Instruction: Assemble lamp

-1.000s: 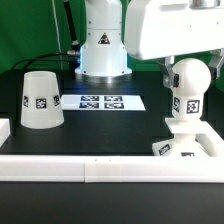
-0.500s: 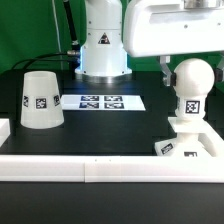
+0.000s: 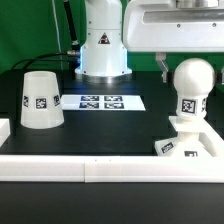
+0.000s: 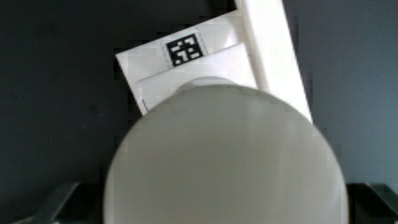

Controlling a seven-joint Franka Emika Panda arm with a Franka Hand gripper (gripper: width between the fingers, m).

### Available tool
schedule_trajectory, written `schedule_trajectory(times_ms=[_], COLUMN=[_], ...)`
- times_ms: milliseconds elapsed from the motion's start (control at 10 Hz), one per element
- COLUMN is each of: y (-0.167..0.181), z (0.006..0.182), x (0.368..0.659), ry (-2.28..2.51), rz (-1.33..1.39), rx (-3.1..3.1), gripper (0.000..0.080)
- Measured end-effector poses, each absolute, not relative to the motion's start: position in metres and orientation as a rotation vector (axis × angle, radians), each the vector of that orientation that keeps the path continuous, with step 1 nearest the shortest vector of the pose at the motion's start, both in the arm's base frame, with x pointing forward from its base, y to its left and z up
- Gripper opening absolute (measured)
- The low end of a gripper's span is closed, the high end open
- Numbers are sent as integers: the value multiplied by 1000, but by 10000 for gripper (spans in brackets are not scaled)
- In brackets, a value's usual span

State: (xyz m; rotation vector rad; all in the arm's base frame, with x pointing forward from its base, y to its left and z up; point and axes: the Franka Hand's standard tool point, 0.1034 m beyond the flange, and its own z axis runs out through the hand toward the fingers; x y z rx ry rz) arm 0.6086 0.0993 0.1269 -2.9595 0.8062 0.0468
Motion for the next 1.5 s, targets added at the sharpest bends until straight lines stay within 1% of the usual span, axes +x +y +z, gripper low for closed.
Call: schedule_trajectory(times_ms=[500,800,900,1000,1400,1500], y=[97,98,98,98,100,100], z=[125,125,125,125,125,124], x=[608,608,608,609,608,608], ry=[1335,1420,1352,1229,744,684], rz=[107,123,117,106,73,69], rx=[-2729,-2670,-2704,-2758,-2923,-2937], gripper=[578,579,664,691,699,699])
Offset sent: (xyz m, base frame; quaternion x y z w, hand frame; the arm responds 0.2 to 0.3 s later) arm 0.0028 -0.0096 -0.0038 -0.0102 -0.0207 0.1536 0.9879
